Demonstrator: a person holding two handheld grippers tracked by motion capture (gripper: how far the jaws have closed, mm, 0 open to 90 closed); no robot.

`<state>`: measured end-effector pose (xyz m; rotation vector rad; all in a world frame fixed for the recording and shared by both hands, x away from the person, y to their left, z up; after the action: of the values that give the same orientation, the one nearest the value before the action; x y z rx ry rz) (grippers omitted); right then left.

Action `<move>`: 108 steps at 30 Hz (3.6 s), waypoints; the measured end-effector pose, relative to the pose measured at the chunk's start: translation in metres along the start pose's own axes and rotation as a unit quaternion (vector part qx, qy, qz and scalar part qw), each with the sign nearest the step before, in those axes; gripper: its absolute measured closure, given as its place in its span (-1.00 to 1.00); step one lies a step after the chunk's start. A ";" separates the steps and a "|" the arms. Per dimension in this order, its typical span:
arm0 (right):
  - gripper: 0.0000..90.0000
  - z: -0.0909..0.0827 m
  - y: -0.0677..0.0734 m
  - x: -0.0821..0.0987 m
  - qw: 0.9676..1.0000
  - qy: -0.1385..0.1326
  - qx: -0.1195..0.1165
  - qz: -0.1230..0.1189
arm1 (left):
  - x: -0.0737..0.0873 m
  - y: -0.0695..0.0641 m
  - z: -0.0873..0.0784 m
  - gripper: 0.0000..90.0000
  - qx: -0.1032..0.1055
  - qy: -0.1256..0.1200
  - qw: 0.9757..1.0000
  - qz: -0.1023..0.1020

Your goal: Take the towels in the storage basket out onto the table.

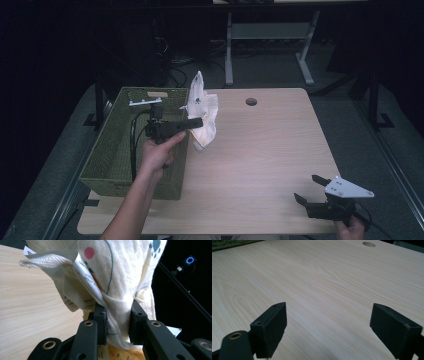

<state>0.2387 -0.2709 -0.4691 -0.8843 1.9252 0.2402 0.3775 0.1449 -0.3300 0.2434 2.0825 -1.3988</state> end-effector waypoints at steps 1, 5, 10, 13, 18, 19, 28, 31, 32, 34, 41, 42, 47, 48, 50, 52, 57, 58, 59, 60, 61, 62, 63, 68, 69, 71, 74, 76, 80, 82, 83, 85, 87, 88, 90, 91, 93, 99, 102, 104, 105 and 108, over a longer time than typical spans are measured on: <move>-0.70 0.000 0.000 0.000 1.000 0.000 0.000 0.000 | 0.000 0.001 0.002 0.62 0.000 0.000 1.000 0.003; -0.70 0.001 0.001 -0.001 1.000 -0.002 -0.004 0.003 | -0.001 0.000 0.007 0.62 0.009 -0.009 1.000 0.003; -0.70 0.000 0.001 -0.002 1.000 -0.007 -0.001 0.006 | 0.001 -0.001 0.014 0.62 0.004 0.000 1.000 0.006; -0.70 0.000 0.002 -0.002 1.000 -0.006 -0.004 0.005 | 0.003 -0.002 0.018 0.62 0.005 0.002 1.000 0.006; -0.70 0.000 0.004 -0.003 1.000 -0.004 -0.005 0.006 | 0.005 -0.003 0.028 0.62 0.008 0.011 1.000 0.011; -0.70 0.000 0.004 -0.003 1.000 -0.004 -0.004 0.007 | 0.005 -0.003 0.030 0.62 0.008 0.012 1.000 0.009; -0.70 -0.001 0.003 -0.002 1.000 -0.006 -0.002 0.006 | 0.010 -0.001 0.046 0.62 0.016 0.026 1.000 0.004; -0.70 0.000 0.003 -0.003 1.000 -0.010 -0.002 0.004 | 0.013 -0.003 0.052 0.62 0.015 0.031 0.999 0.007; -0.70 -0.001 0.003 -0.003 1.000 -0.009 -0.003 0.003 | 0.014 -0.003 0.055 0.62 0.014 0.034 0.999 0.010; -0.70 -0.001 0.004 -0.003 1.000 -0.008 -0.003 0.003 | 0.015 -0.003 0.059 0.62 0.013 0.038 0.999 0.008; -0.70 -0.001 0.002 -0.003 1.000 -0.011 -0.001 0.002 | 0.021 0.004 0.077 0.62 0.004 0.051 0.999 0.009; -0.70 -0.001 0.002 -0.003 1.000 -0.012 0.000 0.003 | 0.021 0.005 0.079 0.62 0.002 0.052 0.999 0.008; -0.70 -0.001 0.002 -0.003 1.000 -0.013 0.001 0.004 | 0.025 0.008 0.093 0.62 -0.002 0.063 0.998 0.007; -0.70 -0.002 0.002 -0.003 1.000 -0.013 0.001 0.004 | 0.026 0.009 0.097 0.62 0.000 0.062 0.998 0.005; -0.70 -0.002 0.002 -0.003 1.000 -0.012 0.000 0.007 | 0.027 0.010 0.103 0.62 -0.005 0.066 0.998 0.007; -0.70 -0.002 0.003 -0.003 1.000 -0.012 -0.001 0.008 | 0.028 0.013 0.107 0.62 -0.011 0.070 0.997 0.009; -0.70 -0.003 0.003 -0.003 1.000 -0.013 -0.001 0.009 | 0.031 0.021 0.116 0.62 -0.021 0.072 0.997 0.003; -0.70 -0.003 0.003 -0.003 1.000 -0.013 -0.001 0.008 | 0.032 0.022 0.118 0.62 -0.020 0.070 0.997 0.002; -0.70 -0.003 0.002 -0.003 1.000 -0.013 -0.001 0.008 | 0.032 0.022 0.120 0.62 -0.021 0.072 0.997 -0.002; -0.70 -0.003 0.002 -0.003 1.000 -0.013 -0.001 0.008 | 0.033 0.023 0.123 0.62 -0.024 0.073 0.997 0.003; -0.70 -0.003 0.002 -0.003 1.000 -0.013 -0.001 0.009 | 0.033 0.023 0.123 0.62 -0.024 0.073 0.997 0.003; -0.70 -0.003 0.002 -0.003 1.000 -0.015 -0.001 0.006 | 0.035 0.022 0.128 0.62 -0.023 0.076 0.997 0.000; -0.70 -0.002 0.002 -0.003 1.000 -0.016 0.000 0.004 | 0.036 0.022 0.130 0.62 -0.025 0.077 0.997 0.001; -0.70 -0.003 0.002 -0.003 1.000 -0.014 -0.001 0.009 | 0.039 0.019 0.141 0.62 -0.030 0.084 0.996 0.005; -0.70 -0.003 0.002 -0.003 1.000 -0.015 -0.001 0.009 | 0.040 0.019 0.142 0.62 -0.030 0.087 0.996 0.010; -0.70 -0.003 0.002 -0.003 1.000 -0.015 -0.001 0.008 | 0.042 0.017 0.148 0.62 -0.035 0.092 0.995 0.016; -0.70 -0.003 0.002 -0.003 1.000 -0.017 -0.001 0.006 | 0.045 0.020 0.155 0.61 -0.040 0.094 0.995 0.013; -0.70 -0.003 0.001 -0.003 1.000 -0.018 0.000 0.005 | 0.047 0.024 0.160 0.61 -0.047 0.100 0.994 0.015; -0.70 -0.003 0.001 -0.002 1.000 -0.016 -0.001 0.008 | 0.053 0.029 0.169 0.61 -0.057 0.105 0.993 0.008; -0.70 -0.003 0.001 -0.002 1.000 -0.016 -0.002 0.009 | 0.055 0.030 0.172 0.61 -0.058 0.109 0.992 0.007; -0.70 -0.003 0.001 -0.002 1.000 -0.017 -0.002 0.010 | 0.056 0.031 0.173 0.61 -0.060 0.112 0.992 0.008; -0.70 -0.004 0.001 -0.002 1.000 -0.016 -0.001 0.012 | 0.058 0.033 0.176 0.60 -0.067 0.116 0.991 0.009; -0.70 -0.004 0.001 -0.002 1.000 -0.017 -0.002 0.009 | 0.061 0.033 0.178 0.59 -0.071 0.119 0.990 0.009; -0.70 -0.004 0.001 -0.002 1.000 -0.018 -0.001 0.007 | 0.062 0.033 0.179 0.59 -0.071 0.120 0.990 0.009; -0.70 -0.003 0.002 -0.003 1.000 -0.018 -0.002 0.006 | 0.064 0.033 0.181 0.58 -0.078 0.120 0.990 0.014; -0.70 -0.003 0.002 -0.003 1.000 -0.018 -0.001 0.004 | 0.065 0.033 0.182 0.57 -0.082 0.120 0.989 0.020; -0.70 -0.003 0.002 -0.003 1.000 -0.018 -0.002 0.005 | 0.067 0.034 0.184 0.55 -0.092 0.127 0.987 0.025; -0.70 -0.004 0.002 -0.003 1.000 -0.018 -0.002 0.006 | 0.074 0.041 0.190 0.53 -0.113 0.142 0.983 0.030; -0.70 -0.004 0.002 -0.003 1.000 -0.019 -0.002 0.004 | 0.076 0.044 0.192 0.52 -0.118 0.144 0.982 0.027; -0.70 -0.004 0.002 -0.003 1.000 -0.019 -0.002 0.004 | 0.077 0.045 0.193 0.49 -0.121 0.146 0.981 0.027; -0.70 -0.004 0.002 -0.003 1.000 -0.019 -0.002 0.006 | 0.077 0.045 0.193 0.46 -0.122 0.145 0.981 0.028; -0.70 -0.004 0.002 -0.003 1.000 -0.020 -0.002 0.004 | 0.079 0.045 0.193 0.36 -0.126 0.150 0.980 0.035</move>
<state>0.2353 -0.2704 -0.4649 -0.8681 1.8935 0.2653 0.4095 -0.0211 -0.4596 0.4392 2.4453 -1.0965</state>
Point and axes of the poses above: each handheld gripper's, and its own axes: z roughly forward along the jaws, x roughly out of its underside, y roughly to its left, the point moved 4 cm from there along z, roughly forward along the jaws, and after that the axes turned 10 degrees about -z, right-handed, at the moved point
